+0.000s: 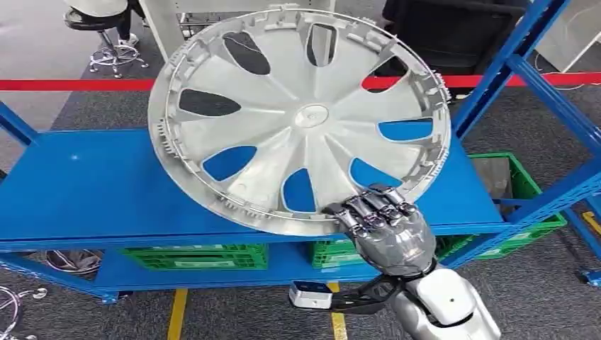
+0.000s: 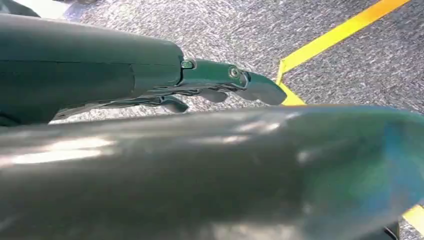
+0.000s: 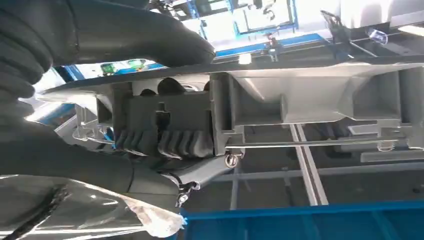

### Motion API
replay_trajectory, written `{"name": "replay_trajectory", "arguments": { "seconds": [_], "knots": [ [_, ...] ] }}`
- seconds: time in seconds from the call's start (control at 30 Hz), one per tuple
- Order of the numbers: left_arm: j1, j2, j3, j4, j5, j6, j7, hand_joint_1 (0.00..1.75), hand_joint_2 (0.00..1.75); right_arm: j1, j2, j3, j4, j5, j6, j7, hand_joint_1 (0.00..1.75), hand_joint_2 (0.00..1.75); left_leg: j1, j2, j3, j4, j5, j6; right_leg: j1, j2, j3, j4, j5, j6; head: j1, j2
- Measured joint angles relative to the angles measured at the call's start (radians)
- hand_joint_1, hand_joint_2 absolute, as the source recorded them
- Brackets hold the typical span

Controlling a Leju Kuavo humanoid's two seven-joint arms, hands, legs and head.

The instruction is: Take the parts from the cabinet and place them on the table.

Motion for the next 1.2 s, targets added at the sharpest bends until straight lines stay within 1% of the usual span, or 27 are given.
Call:
{"name": "replay_trajectory", "arguments": {
  "seconds": [0.03, 0.07, 0.13, 0.17, 0.2, 0.23, 0.3, 0.33, 0.37, 0.47, 0.5, 0.53, 0.57, 0.63, 0.67, 0.7, 0.73, 0.77, 0.83, 0.87, 0.97, 1.0, 1.03, 1.07, 1.13, 1.17, 1.2],
  "knots": [
    [-0.001, -0.001, 0.0, 0.0, 0.0, 0.0, 0.0, 0.0, 0.0, 0.0, 0.0, 0.0, 0.0, 0.0, 0.0, 0.01, 1.75, 1.75, 0.003, 0.002, 0.007, -0.007, 0.009, 0.006, 0.0, 0.003, -0.016, 0.015, -0.025, -0.003, 0.0, 0.0],
    [-0.001, -0.001, 0.0, 0.0, -0.001, 0.0, 0.0, 0.0, 0.0, -0.003, 0.0, 0.001, 0.0, 0.0, 0.0, 0.016, 1.75, 1.75, 0.004, 0.002, 0.004, -0.009, 0.013, 0.012, 0.003, 0.007, -0.039, 0.072, -0.067, -0.007, 0.002, 0.0],
    [-0.001, -0.002, 0.001, 0.0, 0.0, 0.0, 0.001, 0.0, 0.0, -0.004, 0.0, 0.002, 0.0, 0.0, 0.0, 0.031, 1.75, 1.75, 0.0, 0.001, -0.005, -0.007, 0.015, 0.014, 0.004, 0.011, -0.113, 0.248, -0.145, -0.007, 0.004, 0.0],
    [0.0, -0.002, 0.001, 0.0, 0.0, 0.0, 0.001, 0.0, 0.0, -0.004, 0.0, 0.003, 0.0, 0.0, 0.0, 0.036, 1.75, 1.75, -0.002, 0.001, -0.009, -0.004, 0.016, 0.015, 0.005, 0.011, -0.143, 0.314, -0.165, -0.008, 0.005, 0.0],
    [0.0, -0.002, 0.001, 0.0, 0.0, 0.0, 0.001, 0.0, 0.0, -0.003, 0.0, 0.004, 0.0, 0.0, 0.0, 0.043, 1.75, 1.75, -0.004, 0.001, -0.012, 0.001, 0.016, 0.014, 0.005, 0.011, -0.155, 0.338, -0.16, -0.009, 0.004, 0.0],
    [0.0, -0.002, 0.002, 0.0, 0.0, 0.0, 0.001, 0.0, 0.0, -0.003, 0.0, 0.005, 0.002, 0.0, 0.0, 0.053, 1.75, 1.75, -0.004, -0.001, -0.016, 0.006, 0.016, 0.014, 0.006, 0.011, -0.14, 0.309, -0.125, -0.012, 0.005, 0.0],
    [0.0, -0.002, 0.004, 0.0, 0.002, 0.0, 0.001, 0.0, 0.0, -0.005, -0.001, 0.008, 0.002, 0.0, 0.0, 0.068, 1.75, 1.75, -0.005, -0.005, -0.019, 0.015, 0.015, 0.012, 0.007, 0.011, -0.06, 0.141, -0.028, -0.021, 0.005, 0.0],
    [0.0, -0.003, 0.005, 0.0, 0.003, 0.0, 0.001, 0.0, 0.0, -0.008, -0.001, 0.01, 0.002, 0.0, 0.0, 0.074, 1.75, 1.75, -0.005, -0.006, -0.022, 0.021, 0.013, 0.008, 0.009, 0.012, -0.02, 0.052, -0.008, -0.026, 0.005, 0.0],
    [0.0, -0.004, 0.006, 0.0, 0.004, 0.0, 0.001, 0.0, 0.0, -0.011, -0.001, 0.012, 0.002, 0.0, 0.0, 0.078, 1.75, 1.75, -0.007, -0.007, -0.032, 0.023, 0.016, 0.001, 0.014, 0.015, 0.004, 0.039, -0.022, -0.027, 0.003, 0.0],
    [-0.001, -0.004, 0.011, 0.0, 0.005, 0.0, 0.001, 0.0, 0.0, -0.011, -0.001, 0.014, 0.0, 0.0, 0.0, 0.088, 1.75, 1.75, -0.004, -0.008, -0.044, 0.028, 0.029, -0.02, 0.018, 0.015, -0.011, 0.03, -0.015, -0.03, 0.005, 0.0],
    [0.0, -0.004, 0.015, 0.0, 0.005, 0.0, 0.001, 0.0, 0.0, -0.011, -0.001, 0.016, 0.0, 0.0, 0.0, 0.09, 1.75, 1.75, -0.008, -0.009, -0.047, 0.03, 0.032, -0.025, 0.012, 0.015, -0.017, 0.023, -0.007, -0.038, 0.003, 0.0],
    [-0.001, -0.002, 0.017, 0.0, 0.005, 0.0, 0.001, 0.0, 0.0, -0.013, -0.001, 0.018, 0.0, 0.0, 0.0, 0.092, 1.75, 1.75, -0.005, -0.009, -0.053, 0.038, 0.015, -0.033, 0.006, 0.01, -0.019, 0.021, -0.001, -0.042, 0.006, 0.0],
    [-0.001, -0.002, 0.02, 0.0, 0.005, 0.0, 0.001, 0.0, 0.0, -0.014, -0.002, 0.019, 0.0, 0.0, 0.0, 0.097, 1.75, 1.75, -0.003, -0.007, -0.063, 0.069, -0.025, -0.043, 0.006, 0.009, -0.026, 0.021, 0.004, -0.049, 0.0, 0.0],
    [-0.001, -0.002, 0.023, 0.0, 0.005, 0.001, 0.001, 0.0, 0.0, -0.017, -0.002, 0.021, 0.0, 0.0, 0.0, 0.104, 1.75, 1.75, 0.009, -0.007, -0.113, 0.223, -0.126, -0.057, 0.007, 0.003, -0.04, 0.022, 0.015, -0.055, -0.003, 0.0],
    [-0.001, -0.002, 0.023, 0.0, 0.005, 0.001, 0.001, 0.0, 0.0, -0.017, -0.002, 0.022, 0.0, 0.0, 0.0, 0.106, 1.75, 1.75, 0.013, -0.007, -0.135, 0.296, -0.159, -0.063, 0.007, 0.001, -0.049, 0.024, 0.021, -0.054, -0.003, 0.0],
    [-0.002, -0.002, 0.023, 0.0, 0.005, 0.001, 0.001, 0.0, 0.0, -0.017, -0.002, 0.024, 0.0, 0.0, 0.0, 0.108, 1.75, 1.75, 0.018, -0.007, -0.143, 0.337, -0.169, -0.067, 0.007, -0.002, -0.058, 0.026, 0.027, -0.053, -0.003, 0.0],
    [-0.002, -0.002, 0.024, 0.0, 0.005, 0.001, 0.001, 0.0, 0.0, -0.017, -0.002, 0.025, 0.0, 0.0, 0.0, 0.11, 1.75, 1.75, 0.023, -0.007, -0.13, 0.331, -0.153, -0.071, 0.006, -0.003, -0.067, 0.028, 0.031, -0.052, -0.003, 0.0],
    [-0.002, -0.001, 0.024, 0.0, 0.005, 0.002, 0.001, 0.0, 0.0, -0.018, -0.002, 0.026, 0.0, 0.0, 0.0, 0.112, 1.75, 1.75, 0.028, -0.006, -0.097, 0.282, -0.118, -0.074, 0.004, -0.004, -0.076, 0.033, 0.036, -0.05, -0.003, 0.0],
    [-0.003, 0.0, 0.024, 0.0, 0.005, 0.003, 0.001, 0.0, 0.0, -0.02, -0.002, 0.027, 0.0, 0.0, 0.0, 0.116, 1.75, 1.75, 0.036, -0.006, 0.02, 0.092, -0.042, -0.079, 0.0, -0.004, -0.086, 0.04, 0.043, -0.041, -0.003, 0.0],
    [-0.004, -0.002, 0.024, 0.0, 0.004, 0.003, 0.001, 0.0, 0.0, -0.022, -0.002, 0.029, 0.0, 0.0, 0.0, 0.118, 1.75, 1.75, 0.034, -0.006, 0.054, 0.031, -0.058, -0.082, 0.004, -0.003, -0.091, 0.041, 0.047, -0.035, -0.005, 0.0],
    [-0.003, -0.002, 0.025, 0.0, 0.002, 0.004, 0.0, 0.0, 0.0, -0.027, -0.002, 0.03, -0.003, 0.0, 0.0, 0.114, 1.75, 1.75, 0.022, -0.009, 0.041, 0.018, -0.048, -0.059, 0.002, -0.004, -0.103, 0.038, 0.073, -0.014, -0.004, 0.0],
    [-0.001, -0.002, 0.025, 0.0, 0.0, 0.006, 0.0, 0.0, 0.0, -0.026, -0.002, 0.03, -0.003, 0.0, 0.0, 0.107, 1.75, 1.75, 0.019, -0.009, 0.034, 0.017, -0.039, -0.047, 0.0, -0.005, -0.105, 0.033, 0.082, -0.004, -0.003, 0.0],
    [0.0, -0.002, 0.026, 0.0, 0.0, 0.006, 0.0, 0.0, 0.0, -0.026, -0.002, 0.03, -0.003, 0.0, 0.0, 0.102, 1.75, 1.75, 0.026, -0.004, 0.027, 0.009, -0.025, -0.03, -0.005, -0.003, -0.114, 0.038, 0.071, 0.0, -0.004, 0.0],
    [0.0, -0.002, 0.027, 0.0, -0.002, 0.01, 0.0, 0.0, 0.0, -0.024, -0.002, 0.03, -0.003, 0.0, 0.0, 0.097, 1.75, 1.75, 0.023, -0.002, 0.015, 0.009, -0.016, -0.02, -0.004, 0.001, -0.131, 0.062, 0.027, 0.0, -0.001, 0.0],
    [0.0, -0.002, 0.029, 0.0, -0.006, 0.017, 0.0, 0.0, 0.0, -0.022, -0.002, 0.029, -0.006, 0.0, 0.0, 0.082, 1.75, 1.75, 0.018, -0.001, -0.008, 0.009, 0.002, -0.008, 0.0, 0.007, -0.171, 0.194, -0.086, -0.001, 0.004, 0.0],
    [0.0, -0.003, 0.029, 0.0, -0.009, 0.019, 0.0, 0.0, 0.0, -0.022, -0.002, 0.029, -0.006, 0.0, 0.0, 0.081, 1.75, 1.75, 0.014, -0.001, -0.023, 0.01, 0.013, -0.005, 0.002, 0.009, -0.192, 0.276, -0.128, 0.0, 0.004, 0.0],
    [0.0, -0.003, 0.03, 0.0, -0.009, 0.02, 0.0, 0.0, 0.0, -0.022, -0.002, 0.029, -0.006, 0.0, 0.0, 0.079, 1.75, 1.75, 0.009, -0.001, -0.037, 0.011, 0.024, -0.003, 0.004, 0.01, -0.201, 0.333, -0.142, -0.002, 0.004, 0.0]
  ]
}}
